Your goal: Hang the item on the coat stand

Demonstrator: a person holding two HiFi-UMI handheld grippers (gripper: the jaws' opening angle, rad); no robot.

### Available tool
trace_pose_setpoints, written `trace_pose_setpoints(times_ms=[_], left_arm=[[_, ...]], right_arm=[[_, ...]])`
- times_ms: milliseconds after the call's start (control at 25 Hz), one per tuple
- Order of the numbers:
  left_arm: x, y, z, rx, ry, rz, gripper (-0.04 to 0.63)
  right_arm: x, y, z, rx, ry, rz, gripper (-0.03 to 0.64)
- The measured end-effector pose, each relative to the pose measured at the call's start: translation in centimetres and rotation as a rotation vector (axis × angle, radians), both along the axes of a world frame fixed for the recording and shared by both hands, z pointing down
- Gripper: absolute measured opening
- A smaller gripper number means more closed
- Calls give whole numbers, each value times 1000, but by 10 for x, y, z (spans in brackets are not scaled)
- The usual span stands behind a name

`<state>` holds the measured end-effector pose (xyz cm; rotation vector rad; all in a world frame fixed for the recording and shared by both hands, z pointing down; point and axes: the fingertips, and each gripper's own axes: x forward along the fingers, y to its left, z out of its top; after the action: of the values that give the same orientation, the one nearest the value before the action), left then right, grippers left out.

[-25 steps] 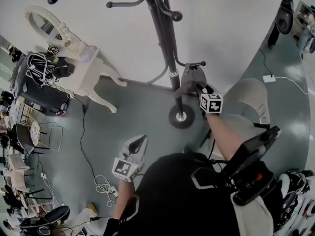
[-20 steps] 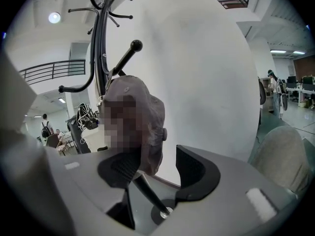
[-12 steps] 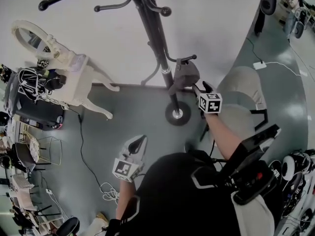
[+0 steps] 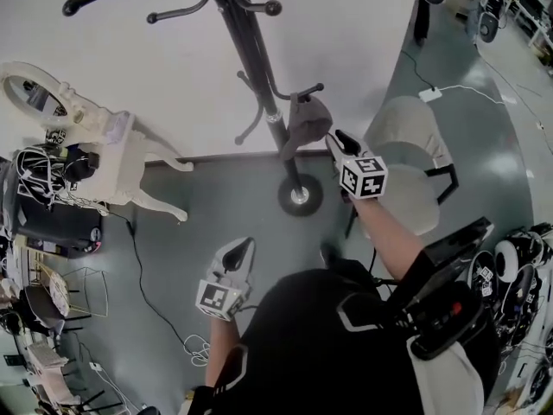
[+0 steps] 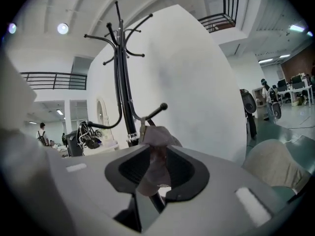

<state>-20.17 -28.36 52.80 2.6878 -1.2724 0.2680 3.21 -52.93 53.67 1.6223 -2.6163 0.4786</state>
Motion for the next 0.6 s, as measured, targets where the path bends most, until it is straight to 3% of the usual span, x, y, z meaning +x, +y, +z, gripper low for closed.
trace_pose_setpoints(times_ms=[160,400,600], left_arm=[[0,5,2,-24,26,29,29],[6,10,6,28,30,118,29],[7,19,5,17,35,156,29]], right_arm=[[-8,23,-49,85,-36,-9,74],[-20,56,-103,149,-47,-34,57],[-28,81,-135,180,-50,-38,42]])
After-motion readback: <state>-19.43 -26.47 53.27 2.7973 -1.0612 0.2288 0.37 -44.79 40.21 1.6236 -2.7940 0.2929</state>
